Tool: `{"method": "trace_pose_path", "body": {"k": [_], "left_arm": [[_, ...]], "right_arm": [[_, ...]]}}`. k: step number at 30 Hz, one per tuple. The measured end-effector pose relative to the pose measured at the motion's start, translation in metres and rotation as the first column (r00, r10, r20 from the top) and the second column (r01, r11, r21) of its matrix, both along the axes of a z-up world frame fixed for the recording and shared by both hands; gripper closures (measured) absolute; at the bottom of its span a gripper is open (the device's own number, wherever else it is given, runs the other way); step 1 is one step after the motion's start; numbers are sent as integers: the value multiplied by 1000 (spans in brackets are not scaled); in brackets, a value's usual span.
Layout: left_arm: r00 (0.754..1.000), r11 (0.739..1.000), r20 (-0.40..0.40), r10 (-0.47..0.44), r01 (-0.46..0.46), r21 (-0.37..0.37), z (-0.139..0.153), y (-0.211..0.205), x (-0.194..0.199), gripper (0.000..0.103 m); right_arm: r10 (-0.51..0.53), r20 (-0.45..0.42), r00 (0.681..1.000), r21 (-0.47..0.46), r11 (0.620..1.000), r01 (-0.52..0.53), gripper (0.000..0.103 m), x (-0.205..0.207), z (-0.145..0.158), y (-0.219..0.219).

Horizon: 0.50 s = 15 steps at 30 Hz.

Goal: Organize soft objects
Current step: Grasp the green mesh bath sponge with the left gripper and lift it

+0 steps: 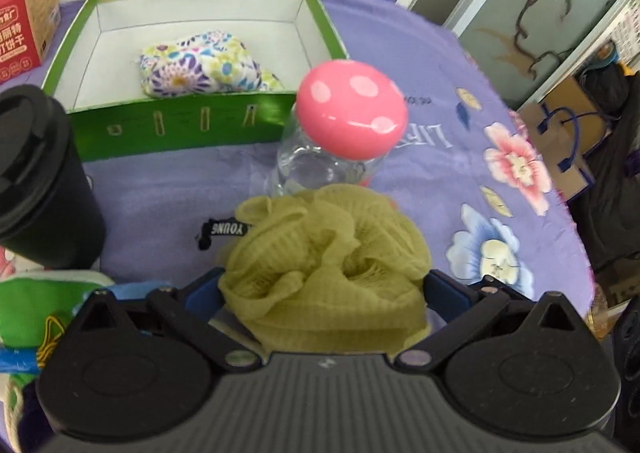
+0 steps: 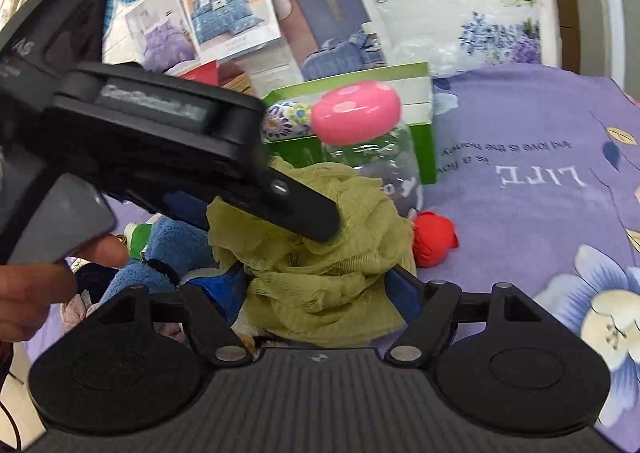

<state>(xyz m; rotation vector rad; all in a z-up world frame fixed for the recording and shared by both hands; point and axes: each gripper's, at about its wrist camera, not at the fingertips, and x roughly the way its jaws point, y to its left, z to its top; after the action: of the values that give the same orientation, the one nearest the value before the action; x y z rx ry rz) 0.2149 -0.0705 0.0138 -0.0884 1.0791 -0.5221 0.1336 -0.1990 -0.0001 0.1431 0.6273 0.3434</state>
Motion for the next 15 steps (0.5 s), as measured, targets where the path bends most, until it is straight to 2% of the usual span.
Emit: {"method": "trace_pose_path", "body": {"k": [3, 5, 8, 10, 13, 15], "left_arm": [[999, 1000, -35, -8, 7, -15, -6, -6, 5, 1], [1000, 1000, -27, -11, 12, 7, -8, -8, 5, 1], [999, 1000, -43, 6, -6, -15, -9, -4, 6, 11], [999, 999, -40, 10, -11, -33, -8, 0, 5, 25], [1000, 1000, -18, -1, 0, -29, -3, 2, -1, 35], [1000, 999, 11, -19, 19, -29, 3, 3, -11, 37]], "right_arm": [[6, -30, 1000, -44, 999, -7, 38, 9, -6, 8], [-1, -23, 1000, -75, 997, -1, 36, 10, -10, 12], [-11, -11, 1000, -46, 999, 10, 35, 10, -12, 10], [-37, 10, 999, -28, 999, 37, 37, 9, -12, 8], [-55, 42, 998, -2, 998, 55, 43, 4, -15, 6], [-56, 52, 997, 7, 998, 56, 47, -2, -12, 6]]}}
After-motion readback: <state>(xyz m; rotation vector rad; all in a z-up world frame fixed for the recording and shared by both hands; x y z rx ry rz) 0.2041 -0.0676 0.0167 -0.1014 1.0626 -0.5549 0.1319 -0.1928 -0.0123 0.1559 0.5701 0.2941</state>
